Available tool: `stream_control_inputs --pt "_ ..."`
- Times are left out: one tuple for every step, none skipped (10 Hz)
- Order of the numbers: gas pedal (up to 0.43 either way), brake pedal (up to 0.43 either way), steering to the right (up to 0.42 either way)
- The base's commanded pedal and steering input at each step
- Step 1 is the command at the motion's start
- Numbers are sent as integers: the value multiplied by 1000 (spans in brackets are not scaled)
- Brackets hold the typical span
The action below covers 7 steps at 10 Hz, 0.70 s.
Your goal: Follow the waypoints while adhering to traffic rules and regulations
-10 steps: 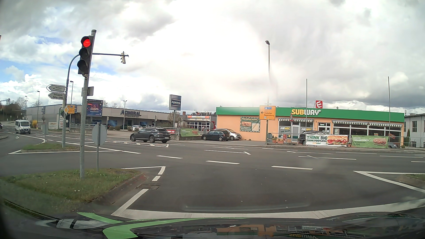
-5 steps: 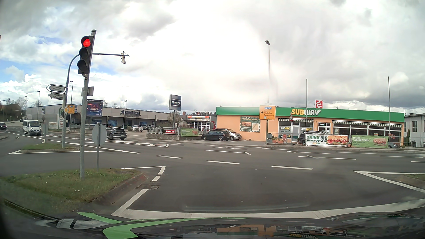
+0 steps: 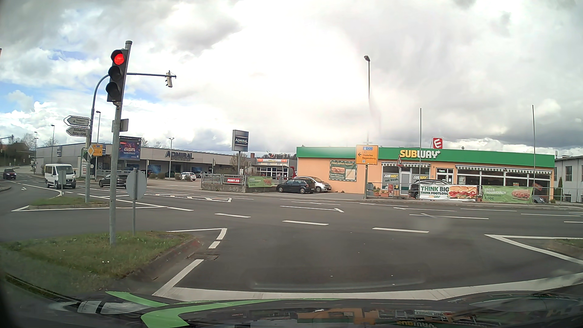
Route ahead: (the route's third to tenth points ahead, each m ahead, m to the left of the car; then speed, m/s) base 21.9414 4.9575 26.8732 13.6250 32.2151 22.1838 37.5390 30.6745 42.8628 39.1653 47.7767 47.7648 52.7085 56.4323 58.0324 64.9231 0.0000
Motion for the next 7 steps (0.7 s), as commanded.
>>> stream_control_inputs --pt "0 311 12" --pt "0 311 12" --pt "0 311 12" --pt "0 311 12" --pt "0 311 12" --pt "0 311 12" --pt "0 311 12"
